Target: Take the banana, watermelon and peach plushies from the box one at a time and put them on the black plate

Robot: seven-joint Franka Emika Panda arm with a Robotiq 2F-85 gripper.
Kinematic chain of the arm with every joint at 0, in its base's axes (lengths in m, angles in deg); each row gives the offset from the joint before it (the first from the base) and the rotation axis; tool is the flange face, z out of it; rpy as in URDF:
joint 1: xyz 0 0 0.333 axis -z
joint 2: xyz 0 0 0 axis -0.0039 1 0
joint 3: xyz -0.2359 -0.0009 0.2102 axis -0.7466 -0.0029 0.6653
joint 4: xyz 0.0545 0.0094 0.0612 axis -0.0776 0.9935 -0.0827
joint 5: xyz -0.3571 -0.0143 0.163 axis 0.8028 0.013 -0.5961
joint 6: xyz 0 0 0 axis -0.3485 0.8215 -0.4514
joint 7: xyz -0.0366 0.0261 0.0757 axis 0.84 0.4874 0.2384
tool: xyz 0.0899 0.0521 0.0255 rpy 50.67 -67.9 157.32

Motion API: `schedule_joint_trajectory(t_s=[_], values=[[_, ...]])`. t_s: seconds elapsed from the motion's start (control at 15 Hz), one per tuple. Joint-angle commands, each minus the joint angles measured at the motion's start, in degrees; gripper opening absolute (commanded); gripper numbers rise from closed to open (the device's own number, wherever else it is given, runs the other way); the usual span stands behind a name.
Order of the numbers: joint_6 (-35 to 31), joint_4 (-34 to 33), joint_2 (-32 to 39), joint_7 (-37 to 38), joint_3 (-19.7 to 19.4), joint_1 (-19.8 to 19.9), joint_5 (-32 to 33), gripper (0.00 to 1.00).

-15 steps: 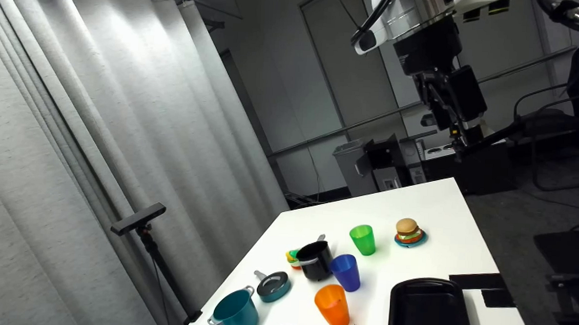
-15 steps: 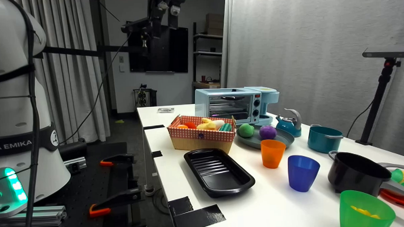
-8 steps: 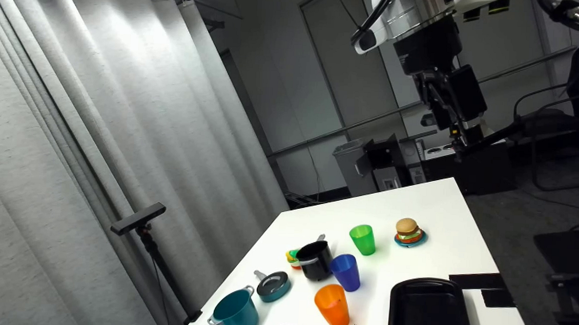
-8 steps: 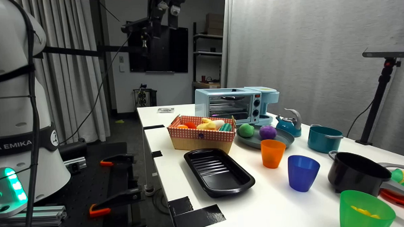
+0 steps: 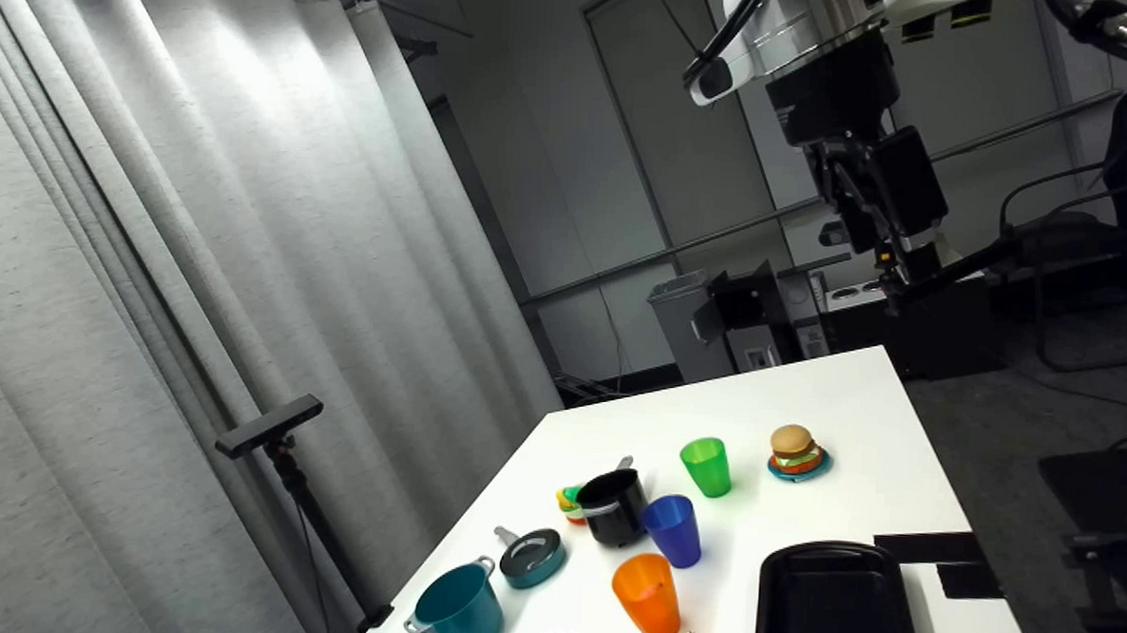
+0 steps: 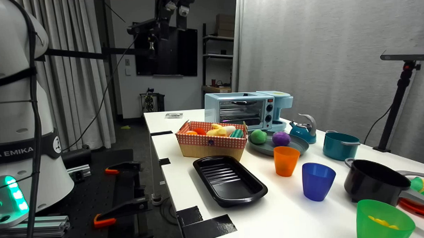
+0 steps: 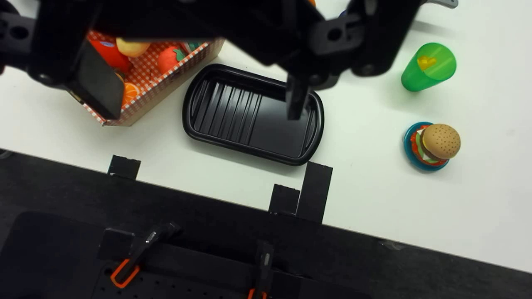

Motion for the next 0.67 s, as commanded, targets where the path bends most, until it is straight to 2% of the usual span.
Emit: schedule_joint_trajectory(t_s=[0.0,0.6], values=[[0.2,-0.1,0.1,0.6,-0.8,-1.1,0.6,1.0],[-3.1,-0.5,4.5,-2.7,-1.7,-2.1,0.8,1.0]])
